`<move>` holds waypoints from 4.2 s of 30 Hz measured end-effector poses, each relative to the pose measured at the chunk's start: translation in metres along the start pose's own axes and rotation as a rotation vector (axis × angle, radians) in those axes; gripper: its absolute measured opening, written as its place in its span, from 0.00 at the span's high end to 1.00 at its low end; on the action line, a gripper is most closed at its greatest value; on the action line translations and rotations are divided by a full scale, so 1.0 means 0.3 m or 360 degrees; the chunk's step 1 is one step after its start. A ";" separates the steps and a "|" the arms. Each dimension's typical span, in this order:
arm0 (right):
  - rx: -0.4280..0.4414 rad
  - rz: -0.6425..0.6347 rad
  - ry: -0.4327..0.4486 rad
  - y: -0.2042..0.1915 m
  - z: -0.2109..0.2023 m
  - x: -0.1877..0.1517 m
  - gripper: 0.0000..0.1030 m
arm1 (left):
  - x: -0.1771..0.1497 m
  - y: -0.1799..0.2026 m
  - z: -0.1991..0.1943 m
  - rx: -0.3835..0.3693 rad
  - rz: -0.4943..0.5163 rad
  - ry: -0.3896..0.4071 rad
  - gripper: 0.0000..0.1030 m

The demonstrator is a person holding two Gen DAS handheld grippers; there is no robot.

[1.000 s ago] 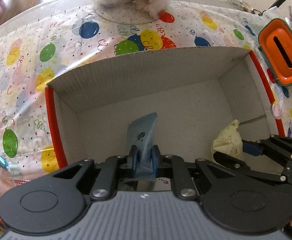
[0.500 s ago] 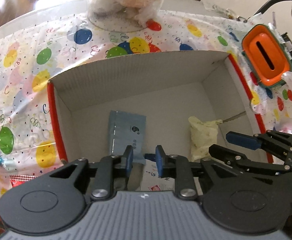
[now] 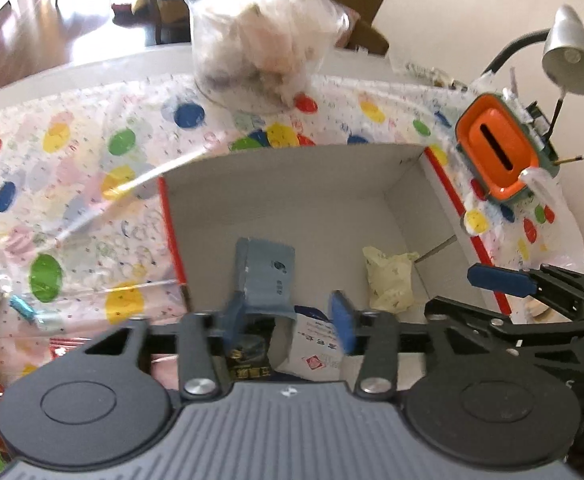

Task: Organize snacks

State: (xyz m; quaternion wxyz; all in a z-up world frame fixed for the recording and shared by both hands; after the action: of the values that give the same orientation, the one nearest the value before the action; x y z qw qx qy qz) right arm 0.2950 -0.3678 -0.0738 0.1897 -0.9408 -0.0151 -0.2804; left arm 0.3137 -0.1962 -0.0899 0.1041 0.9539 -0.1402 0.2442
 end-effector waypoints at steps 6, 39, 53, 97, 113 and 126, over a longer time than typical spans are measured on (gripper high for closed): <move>0.0015 0.0000 0.0086 -0.066 -0.060 -0.021 0.21 | -0.035 -0.024 -0.099 0.0051 0.0038 0.0118 0.39; 0.0108 -0.0118 0.0185 -0.626 -0.020 -0.339 0.00 | -0.463 -0.512 -0.506 0.0291 0.0022 0.0441 0.19; 0.0009 -0.0113 0.0059 -0.726 0.171 -0.413 0.00 | -0.662 -0.765 -0.434 0.0339 -0.0082 0.0257 0.19; -0.0339 0.0303 -0.0170 -0.696 0.582 -0.437 0.32 | -0.693 -0.659 -0.181 -0.0033 0.0194 0.0010 0.19; -0.0162 0.0169 -0.0157 -0.669 0.433 -0.471 0.33 | -0.634 -0.624 -0.038 0.0008 0.0222 -0.0162 0.19; -0.0072 0.0149 -0.0144 -0.641 0.277 -0.527 0.33 | -0.644 -0.604 -0.036 0.0068 0.0258 -0.0090 0.19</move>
State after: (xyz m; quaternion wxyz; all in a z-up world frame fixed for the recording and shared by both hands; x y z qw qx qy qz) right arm 0.1794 -0.1467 -0.1550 0.1805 -0.9562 0.0267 -0.2288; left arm 0.2043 0.0187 -0.1999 0.0596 0.9479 -0.2147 0.2276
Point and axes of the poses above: each gripper's, at about its wrist camera, not at the fingertips, and z roughly the way its jaws point, y to its right, x to its top, the point moved 6 cm from there along z, roughly the way its jaws point, and after that the axes turned 15 degrees about z, right-handed, at the moved point
